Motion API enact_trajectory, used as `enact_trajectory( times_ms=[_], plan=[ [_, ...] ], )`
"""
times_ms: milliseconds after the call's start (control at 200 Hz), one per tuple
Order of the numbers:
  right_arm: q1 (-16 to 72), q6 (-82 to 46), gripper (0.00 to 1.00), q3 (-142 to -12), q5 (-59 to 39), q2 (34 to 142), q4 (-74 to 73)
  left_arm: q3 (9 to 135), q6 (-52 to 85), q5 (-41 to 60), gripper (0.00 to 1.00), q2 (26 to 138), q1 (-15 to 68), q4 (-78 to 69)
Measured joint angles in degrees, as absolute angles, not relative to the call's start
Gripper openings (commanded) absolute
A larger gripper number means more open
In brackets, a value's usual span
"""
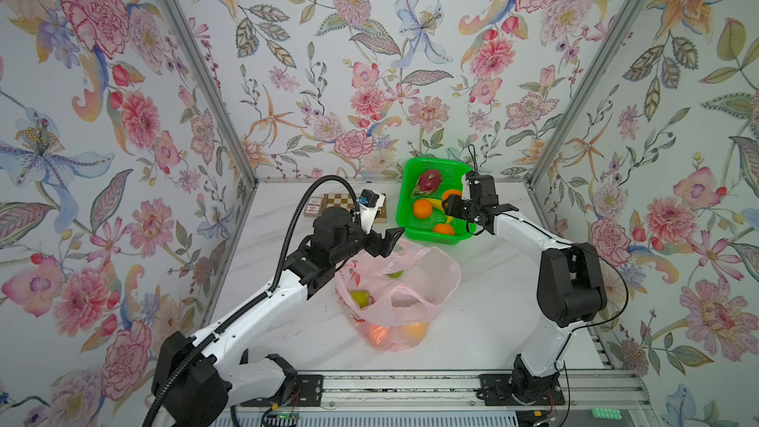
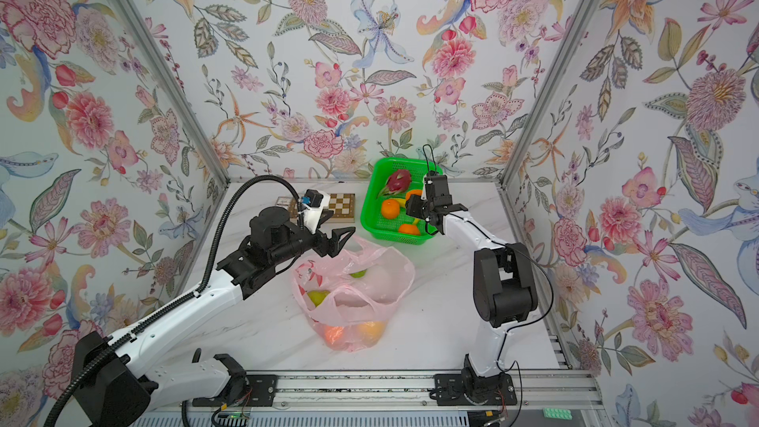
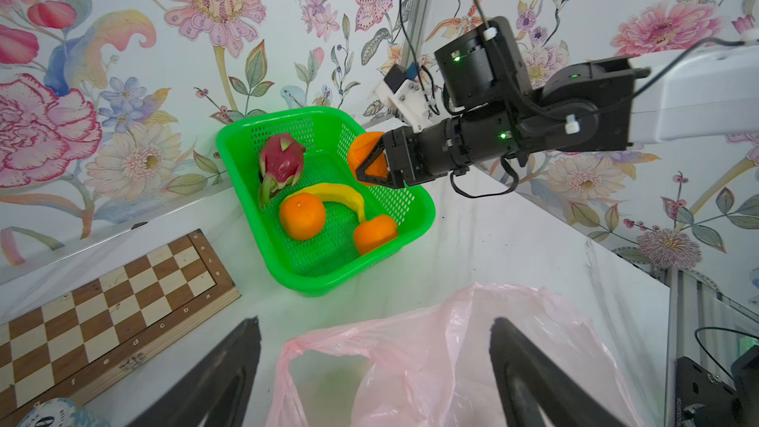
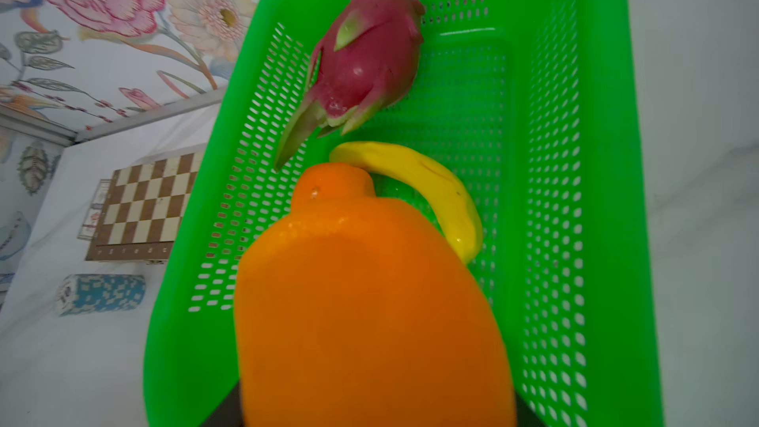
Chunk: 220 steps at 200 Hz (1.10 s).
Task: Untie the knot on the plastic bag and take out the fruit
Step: 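Lower the orange into the green basket and open the right gripper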
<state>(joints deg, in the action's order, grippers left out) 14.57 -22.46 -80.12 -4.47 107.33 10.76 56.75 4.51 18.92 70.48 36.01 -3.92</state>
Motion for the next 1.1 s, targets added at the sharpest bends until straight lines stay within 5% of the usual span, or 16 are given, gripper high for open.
enact_trajectory(
  times_ms=[530,861,1101],
  plan=[
    [16.05,-19.03,0.54,-95.68,8.36,121.91,29.26,57.25,4.10,23.81,0.90,70.54,36.01,-2.55],
    [16.36,-19.22,0.80,-99.63,7.99,124.84,32.99,57.25,4.12,23.57,0.90,70.54,36.01,-2.09],
    [16.97,-19.09,0.82,-99.66,8.03,122.17,34.57,57.25,4.56,21.32,0.86,70.15,36.01,-0.40]
  ],
)
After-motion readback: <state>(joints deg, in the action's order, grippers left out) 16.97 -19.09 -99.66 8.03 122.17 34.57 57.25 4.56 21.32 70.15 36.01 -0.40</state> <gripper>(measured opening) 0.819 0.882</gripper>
